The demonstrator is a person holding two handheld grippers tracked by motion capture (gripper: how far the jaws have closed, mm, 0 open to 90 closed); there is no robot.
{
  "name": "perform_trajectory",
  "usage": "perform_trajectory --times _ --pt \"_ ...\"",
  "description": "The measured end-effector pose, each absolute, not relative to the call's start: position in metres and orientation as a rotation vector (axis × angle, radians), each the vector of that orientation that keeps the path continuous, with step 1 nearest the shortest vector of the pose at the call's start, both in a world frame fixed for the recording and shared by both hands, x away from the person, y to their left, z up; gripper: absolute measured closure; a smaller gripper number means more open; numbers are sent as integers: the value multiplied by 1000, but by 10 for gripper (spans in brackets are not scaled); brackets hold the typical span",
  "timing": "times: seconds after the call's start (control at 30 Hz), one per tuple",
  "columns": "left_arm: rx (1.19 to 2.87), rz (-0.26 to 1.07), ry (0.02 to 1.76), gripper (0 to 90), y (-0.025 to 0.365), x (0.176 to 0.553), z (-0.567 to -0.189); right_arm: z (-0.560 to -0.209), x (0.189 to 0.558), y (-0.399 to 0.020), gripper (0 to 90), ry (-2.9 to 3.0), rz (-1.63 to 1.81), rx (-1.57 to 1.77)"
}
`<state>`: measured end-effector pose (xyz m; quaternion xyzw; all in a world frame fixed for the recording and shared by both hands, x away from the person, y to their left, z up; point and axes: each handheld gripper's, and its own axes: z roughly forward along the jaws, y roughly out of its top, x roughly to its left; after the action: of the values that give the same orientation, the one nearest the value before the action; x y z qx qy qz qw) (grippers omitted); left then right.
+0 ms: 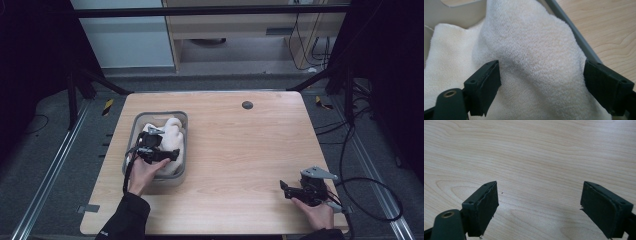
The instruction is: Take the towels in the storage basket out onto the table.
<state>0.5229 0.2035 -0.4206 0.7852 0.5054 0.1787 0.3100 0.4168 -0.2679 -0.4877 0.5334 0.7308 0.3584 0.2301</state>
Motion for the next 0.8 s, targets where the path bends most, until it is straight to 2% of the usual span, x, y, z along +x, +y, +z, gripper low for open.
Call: perform_trajectory --times 0.23,0.67,0.8 --pt "2101 441 1371 224 203 526 -428 -489 418 -268 142 2022 973 1462" --pt "2121 423 1426 575 201 528 -431 -489 417 -267 142 2035 968 1466" --pt "2109 423 1430 642 203 527 -430 -489 418 -267 142 2034 968 1467"
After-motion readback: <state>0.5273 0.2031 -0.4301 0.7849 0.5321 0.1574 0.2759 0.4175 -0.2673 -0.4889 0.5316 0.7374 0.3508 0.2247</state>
